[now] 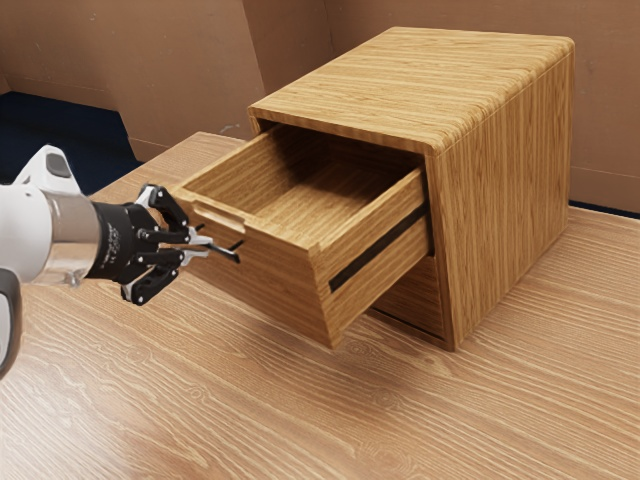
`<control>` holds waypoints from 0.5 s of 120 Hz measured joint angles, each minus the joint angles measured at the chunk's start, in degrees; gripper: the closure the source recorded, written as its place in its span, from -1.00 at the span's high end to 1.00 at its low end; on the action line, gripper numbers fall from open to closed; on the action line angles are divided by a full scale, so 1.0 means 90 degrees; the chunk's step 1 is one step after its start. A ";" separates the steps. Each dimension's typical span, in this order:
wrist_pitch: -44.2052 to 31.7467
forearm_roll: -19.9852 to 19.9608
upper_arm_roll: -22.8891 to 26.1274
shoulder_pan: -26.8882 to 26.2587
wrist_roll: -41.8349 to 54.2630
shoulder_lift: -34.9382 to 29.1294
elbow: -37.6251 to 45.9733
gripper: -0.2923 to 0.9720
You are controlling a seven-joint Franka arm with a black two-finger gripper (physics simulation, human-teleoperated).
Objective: Pull the drawer handle with one arm to open the drawer
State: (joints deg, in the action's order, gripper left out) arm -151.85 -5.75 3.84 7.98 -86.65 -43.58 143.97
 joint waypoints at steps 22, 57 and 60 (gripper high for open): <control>0.0003 -0.0002 -0.0002 -0.0005 0.0007 -0.0302 0.0194 -0.70; 0.0462 0.0009 0.0230 0.0032 0.0083 -0.0664 -0.0095 0.07; 0.0700 0.0009 0.0399 0.0025 0.0088 -0.0594 -0.0441 0.12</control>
State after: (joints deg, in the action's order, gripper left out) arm -145.55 -5.67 7.43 8.20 -85.86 -48.93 139.99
